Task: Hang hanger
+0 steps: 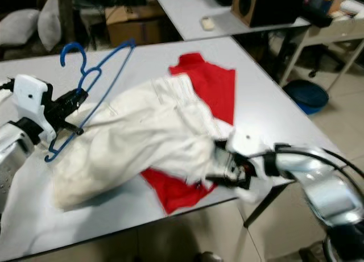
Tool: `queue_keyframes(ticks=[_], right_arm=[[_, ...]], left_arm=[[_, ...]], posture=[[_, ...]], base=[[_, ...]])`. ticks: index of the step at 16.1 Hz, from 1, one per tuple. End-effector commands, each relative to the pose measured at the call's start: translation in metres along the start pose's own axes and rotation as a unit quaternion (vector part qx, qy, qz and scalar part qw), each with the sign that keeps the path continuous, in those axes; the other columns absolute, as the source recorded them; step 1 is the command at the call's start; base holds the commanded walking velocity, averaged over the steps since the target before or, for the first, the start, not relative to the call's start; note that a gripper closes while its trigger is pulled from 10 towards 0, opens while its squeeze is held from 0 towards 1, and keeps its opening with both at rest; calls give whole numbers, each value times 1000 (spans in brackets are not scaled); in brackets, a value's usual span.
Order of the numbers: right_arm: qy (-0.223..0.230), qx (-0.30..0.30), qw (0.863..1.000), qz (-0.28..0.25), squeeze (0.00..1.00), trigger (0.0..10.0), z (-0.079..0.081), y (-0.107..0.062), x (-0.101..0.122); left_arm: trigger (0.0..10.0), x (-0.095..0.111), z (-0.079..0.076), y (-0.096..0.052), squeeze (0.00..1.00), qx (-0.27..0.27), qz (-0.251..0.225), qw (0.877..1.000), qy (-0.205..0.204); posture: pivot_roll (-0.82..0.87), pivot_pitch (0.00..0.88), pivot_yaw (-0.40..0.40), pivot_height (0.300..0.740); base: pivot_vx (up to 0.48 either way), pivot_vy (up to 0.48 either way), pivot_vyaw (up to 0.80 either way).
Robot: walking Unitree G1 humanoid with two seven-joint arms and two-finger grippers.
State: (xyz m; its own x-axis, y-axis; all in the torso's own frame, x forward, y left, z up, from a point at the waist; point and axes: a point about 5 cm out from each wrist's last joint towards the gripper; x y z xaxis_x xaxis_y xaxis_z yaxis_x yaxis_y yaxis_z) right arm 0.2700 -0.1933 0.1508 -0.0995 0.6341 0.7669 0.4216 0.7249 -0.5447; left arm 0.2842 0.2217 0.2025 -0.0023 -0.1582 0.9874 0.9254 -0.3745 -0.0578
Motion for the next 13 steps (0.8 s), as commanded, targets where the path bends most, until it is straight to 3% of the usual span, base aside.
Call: queue_keyframes(ticks=[1, 4, 5, 7, 9, 11, 13], right_arm=[[-11, 2, 1000, 8, 0, 10000, -4, 14, -1], [-40, 24, 999, 18, 0, 10000, -15, 47, 1], [-63, -15, 998, 10, 0, 10000, -33, 71, 9], [-70, -51, 996, 3, 0, 10000, -47, 79, 17], [-58, -68, 996, -16, 0, 10000, -54, 79, 22], [9, -63, 992, -105, 0, 10000, -56, 61, 30], [34, -31, 987, -155, 0, 10000, -47, 41, 34]], left_arm=[[10000, 3, 0, -7, 0, -11, 7, 1000, 3], [10000, 5, 3, -12, 0, -1, 14, 1000, 10], [10000, 9, 3, -12, 0, 6, 9, 1000, 10], [10000, 12, 1, -12, 0, 8, 4, 1000, 7], [10000, 13, 0, -13, 0, 9, 1, 1000, 4], [10000, 13, -4, -10, 0, 5, -9, 1000, -13], [10000, 14, -6, -6, 0, 1, -17, 1000, -25]], posture=[[79, 139, 50, 740], [94, 143, 40, 740], [109, 133, 24, 740], [115, 124, 13, 740], [108, 112, 9, 740], [102, 99, 11, 740], [80, 69, 28, 740]], base=[[0, 0, 0], [0, 0, 0], [0, 0, 0], [0, 0, 0], [0, 0, 0], [0, 0, 0], [0, 0, 0]])
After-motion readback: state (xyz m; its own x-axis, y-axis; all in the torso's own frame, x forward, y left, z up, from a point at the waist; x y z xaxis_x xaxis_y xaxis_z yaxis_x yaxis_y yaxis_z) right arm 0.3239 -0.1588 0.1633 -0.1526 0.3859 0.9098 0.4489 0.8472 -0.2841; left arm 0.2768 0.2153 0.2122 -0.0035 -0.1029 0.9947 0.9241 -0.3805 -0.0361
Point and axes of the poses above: a point about 5 cm out from each wrist's last joint towards the gripper, its own y axis pointing out of the wrist towards the gripper, its own x axis along the axis of the wrist's last joint, z = x × y, and after that the axes turned 3 degrees about -y, right-handed
